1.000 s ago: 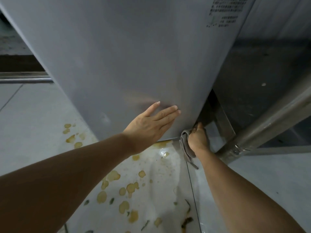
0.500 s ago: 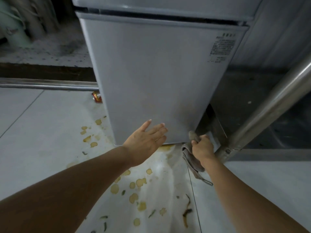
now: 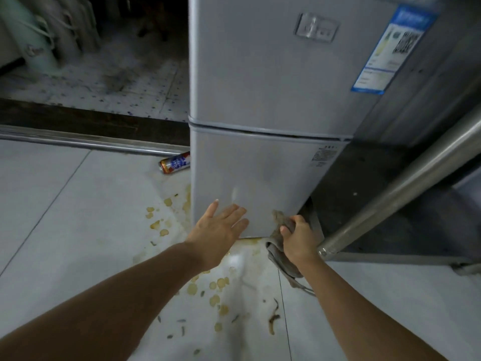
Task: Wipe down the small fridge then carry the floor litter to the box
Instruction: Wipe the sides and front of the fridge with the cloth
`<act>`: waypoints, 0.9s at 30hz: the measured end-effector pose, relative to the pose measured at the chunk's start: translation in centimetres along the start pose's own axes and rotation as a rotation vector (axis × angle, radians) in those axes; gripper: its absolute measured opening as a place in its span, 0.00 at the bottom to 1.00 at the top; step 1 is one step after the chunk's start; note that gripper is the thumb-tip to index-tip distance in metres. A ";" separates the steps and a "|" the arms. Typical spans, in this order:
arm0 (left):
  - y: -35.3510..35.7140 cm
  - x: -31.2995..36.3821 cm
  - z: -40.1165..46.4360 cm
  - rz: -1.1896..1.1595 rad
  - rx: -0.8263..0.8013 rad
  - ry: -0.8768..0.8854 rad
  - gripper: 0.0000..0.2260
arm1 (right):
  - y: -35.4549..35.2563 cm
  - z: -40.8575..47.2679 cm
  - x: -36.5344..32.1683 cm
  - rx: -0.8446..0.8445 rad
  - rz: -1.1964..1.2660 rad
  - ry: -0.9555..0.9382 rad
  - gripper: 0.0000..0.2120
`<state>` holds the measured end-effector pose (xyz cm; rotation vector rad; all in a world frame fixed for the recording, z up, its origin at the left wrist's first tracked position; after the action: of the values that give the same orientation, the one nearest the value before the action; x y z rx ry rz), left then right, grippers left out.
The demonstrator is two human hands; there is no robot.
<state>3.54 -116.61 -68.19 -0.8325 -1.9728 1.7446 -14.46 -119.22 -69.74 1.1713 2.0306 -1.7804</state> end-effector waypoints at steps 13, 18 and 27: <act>-21.9 -3.0 -9.1 -0.162 -0.029 -0.118 0.37 | -14.7 -10.8 -15.7 -0.070 -0.041 -0.036 0.12; -29.2 -4.8 -9.8 -0.191 0.015 -0.149 0.36 | -20.3 -11.8 -22.3 -0.067 -0.017 -0.086 0.12; -37.0 -7.9 -7.5 -0.284 0.145 -0.265 0.33 | -27.7 -8.6 -31.6 -0.007 0.025 -0.223 0.14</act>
<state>7.50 -118.06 -29.86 -0.2671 -1.9790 1.8708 -8.86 -123.78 -27.46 0.9441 1.8848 -1.8014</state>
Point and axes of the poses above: each hand's wrist, its own z-axis towards the middle knuckle, its own y-axis out of the palm, x = y × z, the point moved 5 cm from there along z, towards the middle knuckle, and after that the axes turned 10 degrees about y, right-handed, at the moved point
